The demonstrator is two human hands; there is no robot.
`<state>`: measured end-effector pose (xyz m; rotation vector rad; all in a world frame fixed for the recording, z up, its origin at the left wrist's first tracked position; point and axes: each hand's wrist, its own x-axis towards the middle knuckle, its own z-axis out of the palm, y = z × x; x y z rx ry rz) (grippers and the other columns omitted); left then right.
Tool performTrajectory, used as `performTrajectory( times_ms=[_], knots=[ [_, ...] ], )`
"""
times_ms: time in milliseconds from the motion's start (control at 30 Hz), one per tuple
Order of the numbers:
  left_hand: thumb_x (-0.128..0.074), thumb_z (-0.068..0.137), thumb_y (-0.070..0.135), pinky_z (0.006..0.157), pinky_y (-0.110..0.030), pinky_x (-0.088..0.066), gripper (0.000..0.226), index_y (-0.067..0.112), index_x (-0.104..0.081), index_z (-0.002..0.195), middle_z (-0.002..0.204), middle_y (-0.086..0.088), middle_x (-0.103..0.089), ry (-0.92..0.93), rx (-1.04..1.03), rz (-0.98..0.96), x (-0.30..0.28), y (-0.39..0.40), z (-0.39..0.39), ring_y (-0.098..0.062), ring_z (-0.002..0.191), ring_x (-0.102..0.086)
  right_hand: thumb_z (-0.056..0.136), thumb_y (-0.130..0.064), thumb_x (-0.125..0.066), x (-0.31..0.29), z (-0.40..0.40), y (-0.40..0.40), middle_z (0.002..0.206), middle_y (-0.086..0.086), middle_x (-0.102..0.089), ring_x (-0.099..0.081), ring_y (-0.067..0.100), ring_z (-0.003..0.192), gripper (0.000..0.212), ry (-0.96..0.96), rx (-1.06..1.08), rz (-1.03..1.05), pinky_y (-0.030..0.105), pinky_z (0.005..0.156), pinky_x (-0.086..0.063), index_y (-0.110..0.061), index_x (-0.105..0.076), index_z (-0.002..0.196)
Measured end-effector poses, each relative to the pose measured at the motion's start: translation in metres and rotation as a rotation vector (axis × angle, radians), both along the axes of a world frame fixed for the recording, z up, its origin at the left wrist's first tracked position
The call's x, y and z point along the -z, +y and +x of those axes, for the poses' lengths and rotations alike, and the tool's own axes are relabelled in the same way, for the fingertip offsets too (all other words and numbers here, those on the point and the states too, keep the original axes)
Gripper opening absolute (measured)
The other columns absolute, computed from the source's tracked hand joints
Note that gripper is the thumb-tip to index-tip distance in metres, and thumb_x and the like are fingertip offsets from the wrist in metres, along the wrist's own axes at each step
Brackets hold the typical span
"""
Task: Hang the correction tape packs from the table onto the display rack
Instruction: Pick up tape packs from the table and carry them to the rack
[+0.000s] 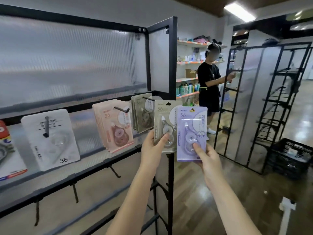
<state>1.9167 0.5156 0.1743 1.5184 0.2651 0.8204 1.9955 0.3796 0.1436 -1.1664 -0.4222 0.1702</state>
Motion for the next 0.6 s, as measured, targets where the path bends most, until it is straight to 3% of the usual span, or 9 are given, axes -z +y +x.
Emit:
performTrajectory(
  times_ms=[267,400,500,600],
  knots=[
    [-0.066,0.089,0.022,0.087,-0.025,-0.052,0.021,0.034,-0.063,0.106,0.105,0.01,-0.072,-0.034,-0.137,-0.049,0.012,-0.01,0.04,-0.007,0.099,-0.067,0.088,-0.02,-0.063,0.005,0.055,0.003,0.092,-0.007,-0.071,-0.066,-0.002,0.075,0.009,-0.047,-0.097,0.011,0.008,0.063,-0.049,-0.022,-0.064,0.096],
    [-0.066,0.09,0.023,0.078,-0.014,-0.051,0.018,0.026,-0.064,0.107,0.101,0.008,-0.073,-0.024,-0.249,-0.11,0.018,-0.004,0.055,-0.002,0.091,-0.068,0.085,-0.019,-0.064,0.014,0.073,0.011,0.086,-0.006,-0.071,-0.066,0.007,0.077,0.009,-0.017,-0.169,0.02,0.013,0.065,-0.051,-0.02,-0.065,0.093],
    [-0.065,0.09,0.029,0.07,-0.008,-0.049,0.021,0.022,-0.062,0.109,0.097,0.01,-0.07,0.047,-0.369,-0.028,0.017,0.015,0.067,0.006,0.082,-0.065,0.085,-0.015,-0.065,0.024,0.081,0.019,0.083,-0.006,-0.073,-0.068,0.008,0.078,0.009,0.015,-0.242,0.007,0.02,0.073,-0.053,-0.018,-0.065,0.093],
    [-0.064,0.089,0.035,0.08,-0.016,-0.052,0.02,0.024,-0.061,0.106,0.098,0.007,-0.069,0.094,-0.428,0.018,0.017,0.045,0.08,-0.005,0.093,-0.066,0.085,-0.012,-0.065,0.032,0.084,0.025,0.084,-0.003,-0.074,-0.068,0.01,0.078,0.01,0.03,-0.321,-0.012,0.022,0.074,-0.055,-0.015,-0.066,0.094]
  ],
)
